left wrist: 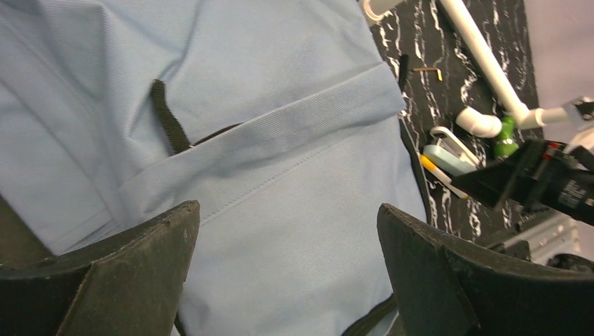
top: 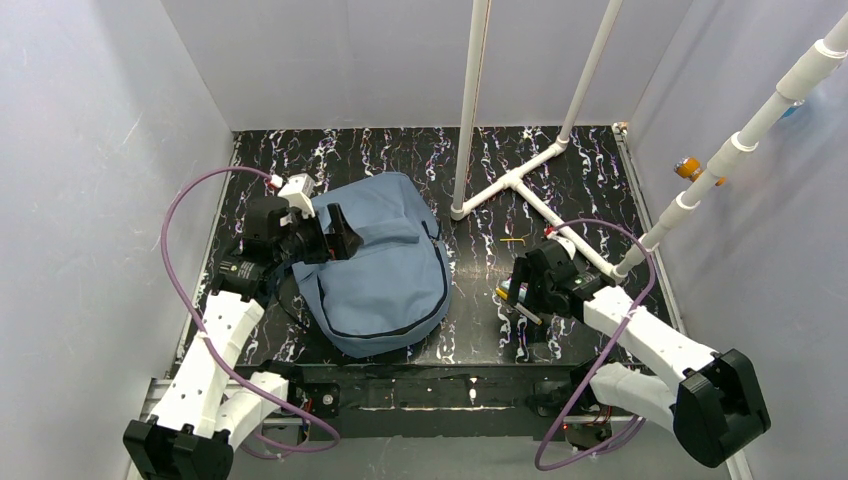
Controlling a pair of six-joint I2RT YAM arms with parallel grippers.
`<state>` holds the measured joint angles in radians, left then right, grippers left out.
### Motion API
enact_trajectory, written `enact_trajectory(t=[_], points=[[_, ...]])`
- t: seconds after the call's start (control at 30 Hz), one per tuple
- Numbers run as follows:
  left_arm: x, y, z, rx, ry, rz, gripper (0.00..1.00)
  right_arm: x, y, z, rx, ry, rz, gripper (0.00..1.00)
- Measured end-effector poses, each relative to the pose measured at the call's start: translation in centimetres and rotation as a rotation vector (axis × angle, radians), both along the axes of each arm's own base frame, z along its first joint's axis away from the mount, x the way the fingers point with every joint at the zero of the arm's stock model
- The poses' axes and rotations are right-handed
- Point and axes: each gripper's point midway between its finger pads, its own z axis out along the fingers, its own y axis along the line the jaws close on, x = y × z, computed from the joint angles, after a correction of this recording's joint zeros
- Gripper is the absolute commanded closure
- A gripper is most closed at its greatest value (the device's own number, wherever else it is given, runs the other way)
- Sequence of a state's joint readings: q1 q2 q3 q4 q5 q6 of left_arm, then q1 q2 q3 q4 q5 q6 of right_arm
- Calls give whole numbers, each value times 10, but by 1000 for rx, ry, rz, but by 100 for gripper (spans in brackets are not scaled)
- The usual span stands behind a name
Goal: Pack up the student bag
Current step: Pick up the stationery from the center of the board.
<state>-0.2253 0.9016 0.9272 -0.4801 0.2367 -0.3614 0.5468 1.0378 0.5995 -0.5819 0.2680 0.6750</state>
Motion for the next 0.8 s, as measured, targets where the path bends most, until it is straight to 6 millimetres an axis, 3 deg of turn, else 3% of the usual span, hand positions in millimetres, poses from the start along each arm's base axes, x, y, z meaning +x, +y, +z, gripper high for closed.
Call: enact_trajectory(t=[0.23, 0.4, 0.57, 0.67, 0.8], points=[[-5, -16, -1, -76, 52, -55, 5, -15, 3, -21, 43, 57, -6, 8], [-1, -20, 0, -90, 84, -60, 6, -22, 15, -27, 88, 92, 38, 30], [4, -21, 6, -101, 87, -43, 7, -26, 24, -29, 81, 92, 96, 42], [8, -22, 11, -114, 87, -32, 13, -26, 31, -31, 32, 92, 142, 45], [18, -23, 8, -116, 111, -9, 24, -22, 39, -33, -62, 77, 200, 58]])
